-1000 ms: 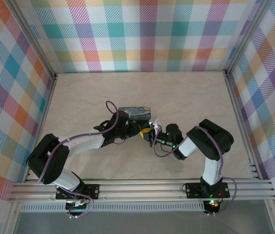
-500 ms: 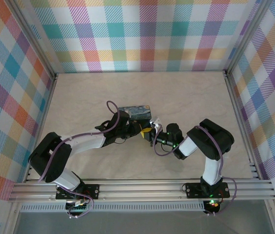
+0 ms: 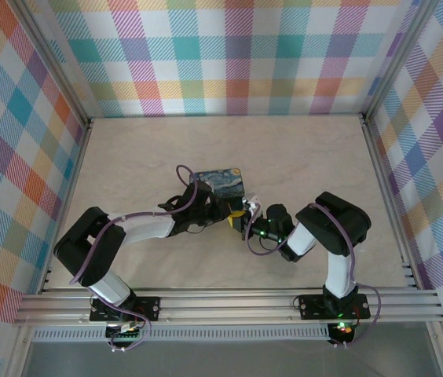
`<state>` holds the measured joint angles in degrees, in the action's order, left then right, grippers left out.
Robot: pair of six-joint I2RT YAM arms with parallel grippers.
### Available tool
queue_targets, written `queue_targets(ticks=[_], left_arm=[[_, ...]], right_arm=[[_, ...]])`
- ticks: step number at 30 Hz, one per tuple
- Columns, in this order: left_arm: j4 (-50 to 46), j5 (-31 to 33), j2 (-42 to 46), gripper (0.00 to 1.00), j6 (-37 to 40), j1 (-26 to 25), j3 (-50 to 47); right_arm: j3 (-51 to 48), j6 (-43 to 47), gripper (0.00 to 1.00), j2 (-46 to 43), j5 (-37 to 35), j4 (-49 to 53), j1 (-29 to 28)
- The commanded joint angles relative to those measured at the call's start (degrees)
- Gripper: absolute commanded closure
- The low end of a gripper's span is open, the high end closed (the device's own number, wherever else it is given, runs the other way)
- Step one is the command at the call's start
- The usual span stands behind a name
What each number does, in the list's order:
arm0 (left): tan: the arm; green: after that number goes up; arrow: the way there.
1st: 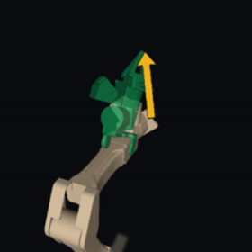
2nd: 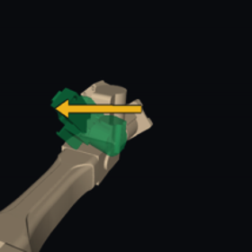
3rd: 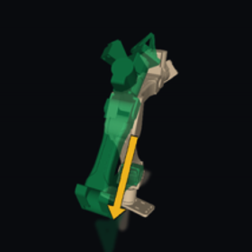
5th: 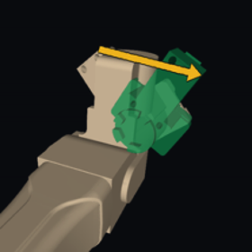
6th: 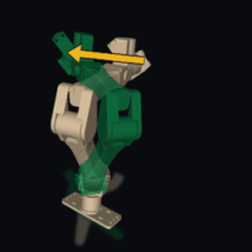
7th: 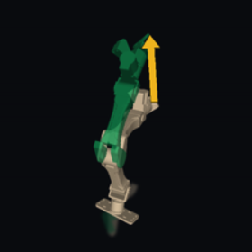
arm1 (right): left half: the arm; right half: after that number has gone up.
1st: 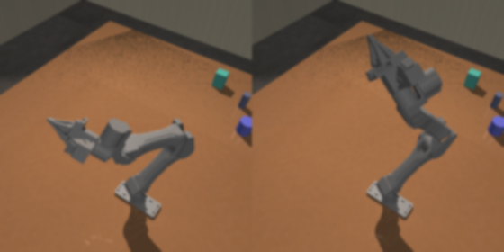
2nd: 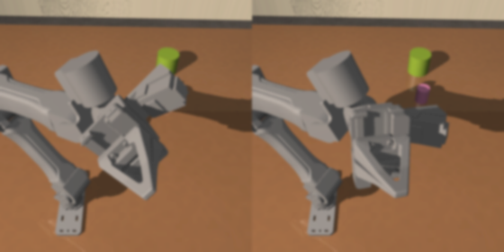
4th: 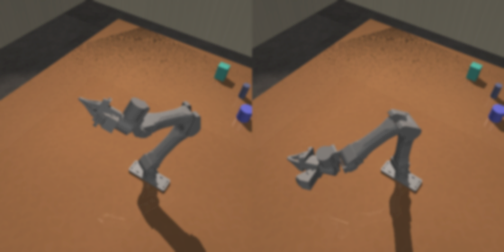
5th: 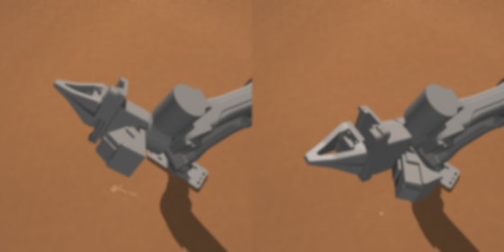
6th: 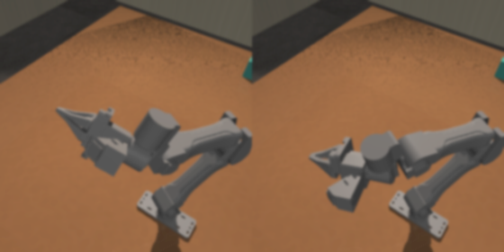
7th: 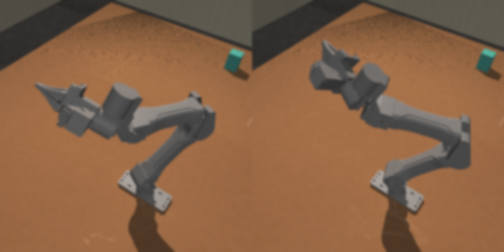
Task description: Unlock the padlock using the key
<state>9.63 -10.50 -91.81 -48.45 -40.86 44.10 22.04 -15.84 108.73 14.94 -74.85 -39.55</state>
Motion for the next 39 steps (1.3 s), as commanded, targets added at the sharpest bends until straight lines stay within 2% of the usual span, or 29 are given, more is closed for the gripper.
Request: queue_targets(ticks=[1, 10, 14, 20, 26, 39], left_arm=[[2.29, -2.29, 0.58, 0.64, 0.39, -1.15, -1.39], [4.9, -3.09, 8.66, 0.49, -2.95, 1.7, -7.92], [10.86, -2.87, 10.99, 0.4, -5.54, 2.48, -11.49], [25.21, -2.72, 9.99, 0.4, -11.17, 3.85, -18.07], [29.87, -1.62, 9.18, 0.4, -13.58, 4.12, -20.62], [38.36, -1.63, 2.96, 0.49, -17.11, 3.95, -20.49]], right_arm=[[-0.07, -1.64, 1.0, 0.52, -0.6, -5.75, -0.57], [0.41, -3.83, 1.0, 2.13, -0.17, -5.74, -0.88], [0.55, -5.2, 1.0, 2.56, -0.05, -5.73, -1.47], [-0.31, -10.42, 1.0, 1.04, -0.47, -5.32, -1.67], [0.54, -16.56, 1.0, -2.52, 0.96, 2.0, -1.89], [1.42, -23.04, 1.0, -3.1, 1.78, 1.3, -2.29]])
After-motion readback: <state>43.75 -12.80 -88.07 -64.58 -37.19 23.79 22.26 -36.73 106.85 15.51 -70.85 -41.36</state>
